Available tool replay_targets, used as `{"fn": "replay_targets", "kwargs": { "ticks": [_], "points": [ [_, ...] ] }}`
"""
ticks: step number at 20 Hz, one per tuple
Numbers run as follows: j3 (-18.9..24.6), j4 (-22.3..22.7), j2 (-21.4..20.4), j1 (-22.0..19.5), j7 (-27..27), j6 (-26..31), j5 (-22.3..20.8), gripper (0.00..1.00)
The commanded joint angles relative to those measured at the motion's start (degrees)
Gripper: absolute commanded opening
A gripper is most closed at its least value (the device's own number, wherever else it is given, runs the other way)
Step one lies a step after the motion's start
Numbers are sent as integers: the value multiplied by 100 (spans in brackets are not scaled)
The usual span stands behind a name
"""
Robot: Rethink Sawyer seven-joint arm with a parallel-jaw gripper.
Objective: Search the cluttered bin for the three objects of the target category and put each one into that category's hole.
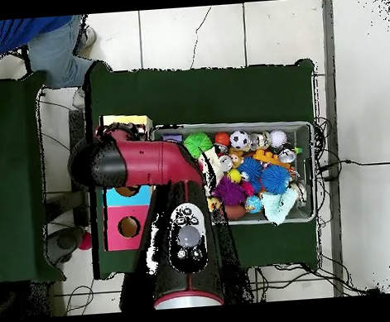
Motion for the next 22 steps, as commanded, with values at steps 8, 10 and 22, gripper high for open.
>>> {"fn": "replay_targets", "kwargs": {
  "ticks": [8, 10, 22],
  "points": [
    [461, 781, 281, -69, 1462, 277, 690, 0],
    [412, 763, 297, -37, 1415, 328, 711, 0],
    [281, 757, 490, 34, 1338, 158, 736, 0]
  ]
}}
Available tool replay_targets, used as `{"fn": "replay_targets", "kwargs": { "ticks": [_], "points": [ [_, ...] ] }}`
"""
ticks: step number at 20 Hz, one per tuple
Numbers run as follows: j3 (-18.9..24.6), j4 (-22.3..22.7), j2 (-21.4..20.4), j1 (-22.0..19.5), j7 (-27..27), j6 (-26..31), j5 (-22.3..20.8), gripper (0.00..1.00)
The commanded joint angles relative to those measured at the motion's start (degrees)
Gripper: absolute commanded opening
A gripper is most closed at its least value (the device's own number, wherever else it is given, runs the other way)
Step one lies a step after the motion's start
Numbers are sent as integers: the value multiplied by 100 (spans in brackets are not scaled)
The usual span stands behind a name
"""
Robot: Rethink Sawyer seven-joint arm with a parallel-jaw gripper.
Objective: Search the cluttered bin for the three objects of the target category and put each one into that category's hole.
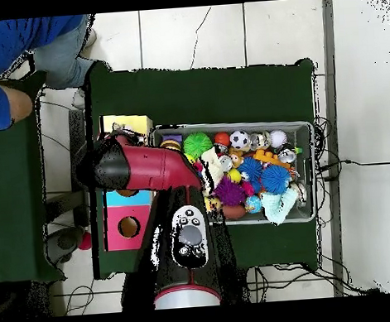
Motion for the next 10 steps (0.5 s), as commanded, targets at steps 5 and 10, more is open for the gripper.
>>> {"fn": "replay_targets", "kwargs": {
  "ticks": [5, 10],
  "points": [
    [333, 554, 345, -4, 1423, 76, 307, 0],
    [630, 830, 255, -145, 1590, -19, 670, 0]
  ]
}}
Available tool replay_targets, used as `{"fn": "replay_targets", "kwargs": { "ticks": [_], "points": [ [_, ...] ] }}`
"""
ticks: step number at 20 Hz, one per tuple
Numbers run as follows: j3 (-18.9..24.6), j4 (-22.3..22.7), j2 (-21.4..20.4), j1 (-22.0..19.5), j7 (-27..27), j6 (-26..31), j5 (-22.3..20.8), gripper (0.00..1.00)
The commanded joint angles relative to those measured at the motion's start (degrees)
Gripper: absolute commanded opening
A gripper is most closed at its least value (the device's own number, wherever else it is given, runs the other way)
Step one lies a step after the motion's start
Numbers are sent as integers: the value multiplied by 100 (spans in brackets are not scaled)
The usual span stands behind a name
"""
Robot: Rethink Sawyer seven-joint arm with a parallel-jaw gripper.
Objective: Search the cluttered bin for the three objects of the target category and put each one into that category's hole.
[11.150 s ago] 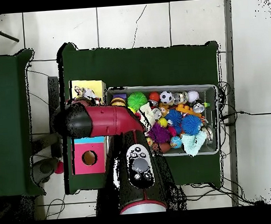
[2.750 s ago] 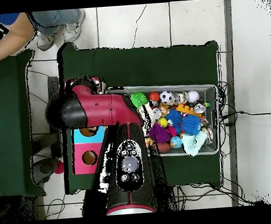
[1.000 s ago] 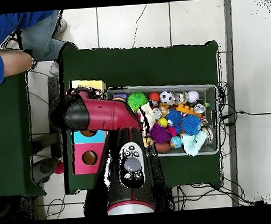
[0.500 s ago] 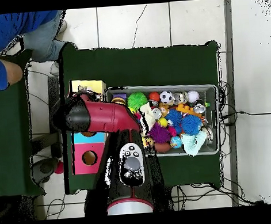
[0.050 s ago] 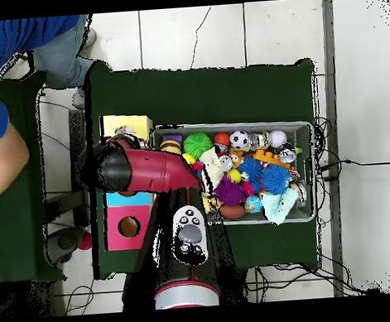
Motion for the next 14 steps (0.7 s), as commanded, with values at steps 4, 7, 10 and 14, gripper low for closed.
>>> {"fn": "replay_targets", "kwargs": {
  "ticks": [4, 7, 10, 14],
  "points": [
    [671, 738, 153, -178, 1536, -56, 612, 0],
    [647, 746, 151, -160, 1507, -61, 692, 0],
    [611, 746, 165, -133, 1494, -82, 742, 0],
    [505, 704, 206, -68, 1486, -137, 725, 0]
  ]
}}
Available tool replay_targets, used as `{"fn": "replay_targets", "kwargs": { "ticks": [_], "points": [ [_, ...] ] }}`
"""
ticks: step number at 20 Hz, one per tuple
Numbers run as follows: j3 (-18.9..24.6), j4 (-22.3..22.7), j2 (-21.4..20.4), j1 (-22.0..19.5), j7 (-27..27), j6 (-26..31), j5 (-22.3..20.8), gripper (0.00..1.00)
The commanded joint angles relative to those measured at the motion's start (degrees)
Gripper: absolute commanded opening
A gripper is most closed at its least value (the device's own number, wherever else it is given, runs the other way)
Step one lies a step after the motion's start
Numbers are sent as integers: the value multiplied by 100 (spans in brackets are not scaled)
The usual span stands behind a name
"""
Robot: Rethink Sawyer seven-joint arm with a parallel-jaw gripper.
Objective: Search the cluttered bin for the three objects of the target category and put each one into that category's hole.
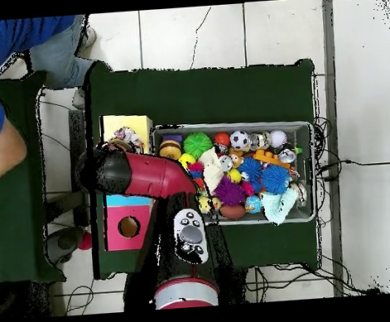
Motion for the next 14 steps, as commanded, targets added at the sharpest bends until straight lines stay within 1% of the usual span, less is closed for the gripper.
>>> {"fn": "replay_targets", "kwargs": {
  "ticks": [1, 3, 5, 6, 9, 10, 14],
  "points": [
    [315, 436, 210, -26, 1479, -153, 279, 0],
    [296, 420, 223, -15, 1443, -229, 244, 0],
    [288, 406, 255, -18, 1401, -444, 170, 0],
    [334, 420, 267, -53, 1346, -685, 84, 0],
    [365, 410, 321, -93, 1285, -1053, -53, 0],
    [373, 403, 342, -110, 1242, -1260, -150, 0],
    [301, 324, 383, -90, 1013, -1418, -326, 0]
  ]
}}
